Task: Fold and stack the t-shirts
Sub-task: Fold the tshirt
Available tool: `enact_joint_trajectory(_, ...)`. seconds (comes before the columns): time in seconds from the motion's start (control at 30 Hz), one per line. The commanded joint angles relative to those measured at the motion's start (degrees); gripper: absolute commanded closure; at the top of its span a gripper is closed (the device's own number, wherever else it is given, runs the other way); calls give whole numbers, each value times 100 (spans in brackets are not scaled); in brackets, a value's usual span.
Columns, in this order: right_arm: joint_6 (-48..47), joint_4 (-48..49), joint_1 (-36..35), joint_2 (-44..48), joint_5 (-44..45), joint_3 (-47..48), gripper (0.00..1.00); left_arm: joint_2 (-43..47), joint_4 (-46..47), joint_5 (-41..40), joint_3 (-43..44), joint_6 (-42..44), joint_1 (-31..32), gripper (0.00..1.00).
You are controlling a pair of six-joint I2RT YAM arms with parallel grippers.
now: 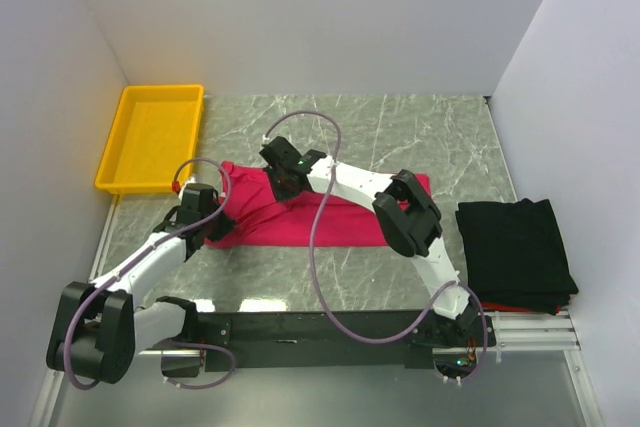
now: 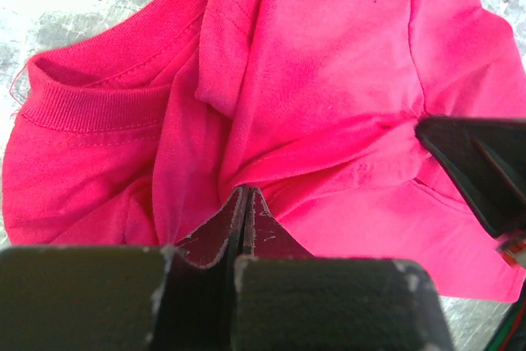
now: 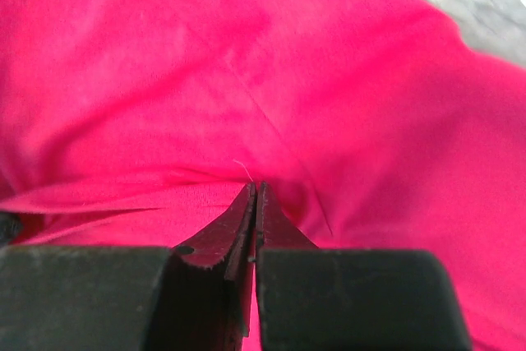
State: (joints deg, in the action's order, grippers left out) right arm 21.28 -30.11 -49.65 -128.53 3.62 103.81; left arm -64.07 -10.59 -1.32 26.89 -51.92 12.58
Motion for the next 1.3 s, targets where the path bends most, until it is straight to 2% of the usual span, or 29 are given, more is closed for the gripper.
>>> enact_joint_trajectory(0.0,69,251,-54,784,210,-281,98,176,-13,0,-18,130,25,99)
enact_joint_trajectory(0.6,342,901,-98,1638,8,-1889,98,791,-373,80,-123,297,25,99)
enact_joint_trajectory(0.7,421,1147,-124,1761,-168,-2206,96,975,-409,175,-141,270,25,92)
enact_joint_trajectory(0.93,474,1622,-124,2270,-344,-2822,83,1451,-374,265,201,182,25,66)
enact_joint_trajectory(1.0,474,1745,-124,2393,-466,-2927,82,1276,-277,168,377,121,17,65)
enact_joint_trajectory(1.07,500,1780,-124,2411,-528,-2945,82,706,-128,150,737,121,17,67)
enact_joint_trajectory(1.13,518,1807,-124,2438,-555,-2972,82,-65,-154,-68,1236,147,17,75)
enact_joint_trajectory(1.27,562,1745,-124,2499,-406,-2954,81,-1158,-110,-351,1836,244,25,82)
